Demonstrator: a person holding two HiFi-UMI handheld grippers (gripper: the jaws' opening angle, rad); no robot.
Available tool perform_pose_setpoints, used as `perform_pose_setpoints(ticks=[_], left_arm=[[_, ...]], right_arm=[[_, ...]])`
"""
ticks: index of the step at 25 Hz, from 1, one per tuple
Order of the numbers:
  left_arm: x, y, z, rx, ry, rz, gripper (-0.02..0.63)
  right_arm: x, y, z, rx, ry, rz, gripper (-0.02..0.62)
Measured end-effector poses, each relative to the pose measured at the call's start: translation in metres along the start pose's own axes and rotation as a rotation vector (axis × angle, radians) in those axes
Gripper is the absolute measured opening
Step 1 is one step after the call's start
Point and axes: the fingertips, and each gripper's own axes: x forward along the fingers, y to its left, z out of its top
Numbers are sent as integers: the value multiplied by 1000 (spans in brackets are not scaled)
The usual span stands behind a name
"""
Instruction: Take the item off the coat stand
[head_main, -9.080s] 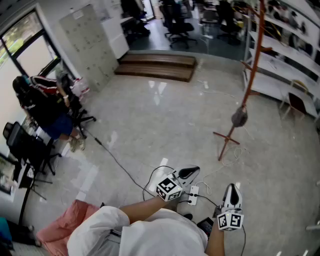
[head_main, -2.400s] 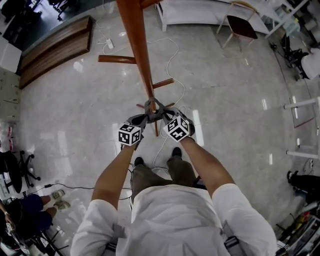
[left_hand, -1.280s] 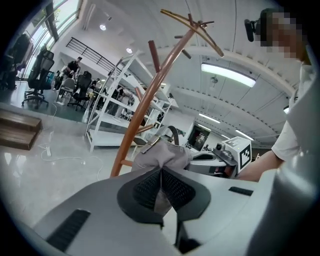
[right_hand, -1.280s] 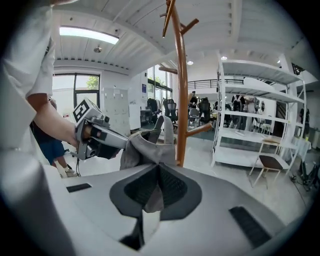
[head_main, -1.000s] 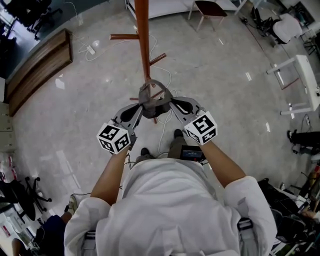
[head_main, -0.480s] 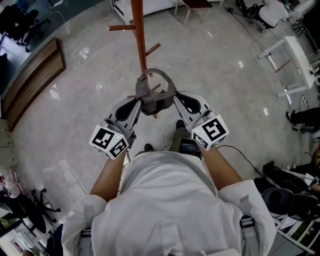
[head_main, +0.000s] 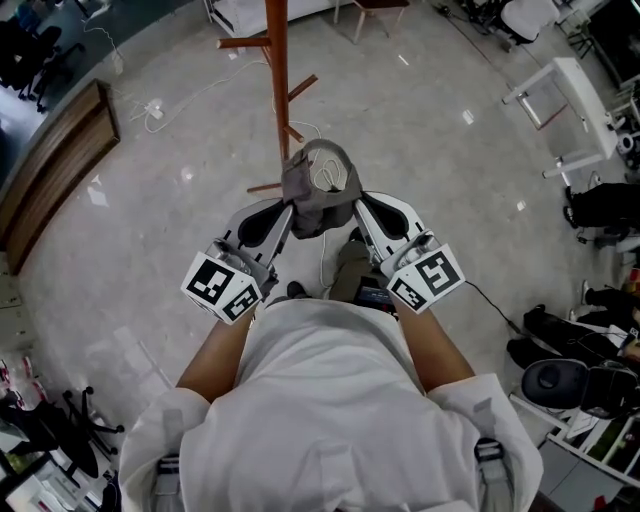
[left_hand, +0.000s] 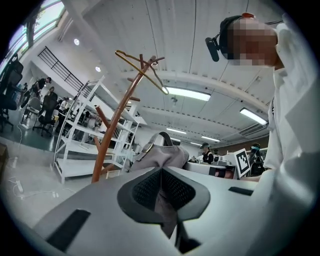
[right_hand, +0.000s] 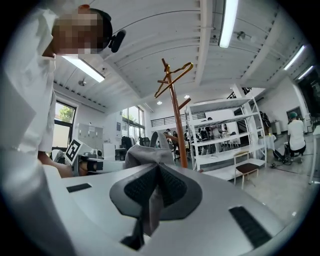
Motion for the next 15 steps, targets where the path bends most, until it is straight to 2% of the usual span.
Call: perform_pose_setpoints(ticks=[6,15], left_arm=[[-8,2,-4,-16,6,-15,21],[-17,6,-9,-49,12,-10,21]], right_arm=[[0,1,-7,39,7,13,26],[9,8,-19,55,38,77,26]])
